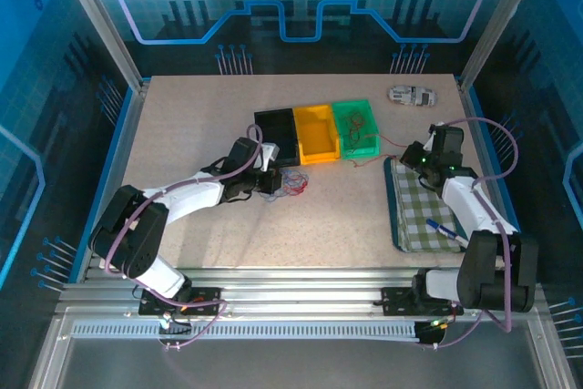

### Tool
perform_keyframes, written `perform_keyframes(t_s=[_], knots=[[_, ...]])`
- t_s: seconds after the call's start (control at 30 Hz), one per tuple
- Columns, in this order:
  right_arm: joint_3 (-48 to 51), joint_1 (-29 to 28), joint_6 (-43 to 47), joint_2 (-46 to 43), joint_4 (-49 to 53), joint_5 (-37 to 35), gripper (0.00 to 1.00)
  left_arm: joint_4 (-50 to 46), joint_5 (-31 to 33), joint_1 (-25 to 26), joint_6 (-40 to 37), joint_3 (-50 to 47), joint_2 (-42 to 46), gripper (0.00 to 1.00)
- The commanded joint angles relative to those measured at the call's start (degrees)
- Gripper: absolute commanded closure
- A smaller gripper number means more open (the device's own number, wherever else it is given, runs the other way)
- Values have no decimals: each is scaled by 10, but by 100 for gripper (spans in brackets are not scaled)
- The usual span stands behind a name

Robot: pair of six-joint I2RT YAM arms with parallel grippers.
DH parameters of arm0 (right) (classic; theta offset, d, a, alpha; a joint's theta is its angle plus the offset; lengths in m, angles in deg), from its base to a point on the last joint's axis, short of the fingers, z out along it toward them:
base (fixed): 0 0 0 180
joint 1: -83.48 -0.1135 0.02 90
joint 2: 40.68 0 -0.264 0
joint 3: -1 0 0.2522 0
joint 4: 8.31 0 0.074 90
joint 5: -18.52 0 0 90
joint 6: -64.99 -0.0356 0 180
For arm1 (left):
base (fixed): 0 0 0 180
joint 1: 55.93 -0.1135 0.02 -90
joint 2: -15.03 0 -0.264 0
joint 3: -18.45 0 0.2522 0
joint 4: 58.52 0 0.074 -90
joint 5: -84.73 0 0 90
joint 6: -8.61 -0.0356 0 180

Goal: Untangle the cables

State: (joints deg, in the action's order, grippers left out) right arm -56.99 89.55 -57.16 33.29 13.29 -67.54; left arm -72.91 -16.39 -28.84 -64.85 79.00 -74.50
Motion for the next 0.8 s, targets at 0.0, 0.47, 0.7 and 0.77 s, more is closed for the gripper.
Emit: perform_keyframes(t_s=[0.0, 0.47, 0.7, 0.77], knots=[[0, 5, 12, -11, 2, 1, 100, -6, -27, 3, 13, -2, 14, 100], [-116, -69, 76, -41, -13, -34, 100, 4, 21, 5, 68, 46, -57, 100], [-200, -139, 123, 46, 24, -202, 100, -3, 21, 5, 69, 58, -62, 100], [-214, -157, 138, 67, 17, -251, 100, -7, 21, 5, 68, 60, -61, 100]])
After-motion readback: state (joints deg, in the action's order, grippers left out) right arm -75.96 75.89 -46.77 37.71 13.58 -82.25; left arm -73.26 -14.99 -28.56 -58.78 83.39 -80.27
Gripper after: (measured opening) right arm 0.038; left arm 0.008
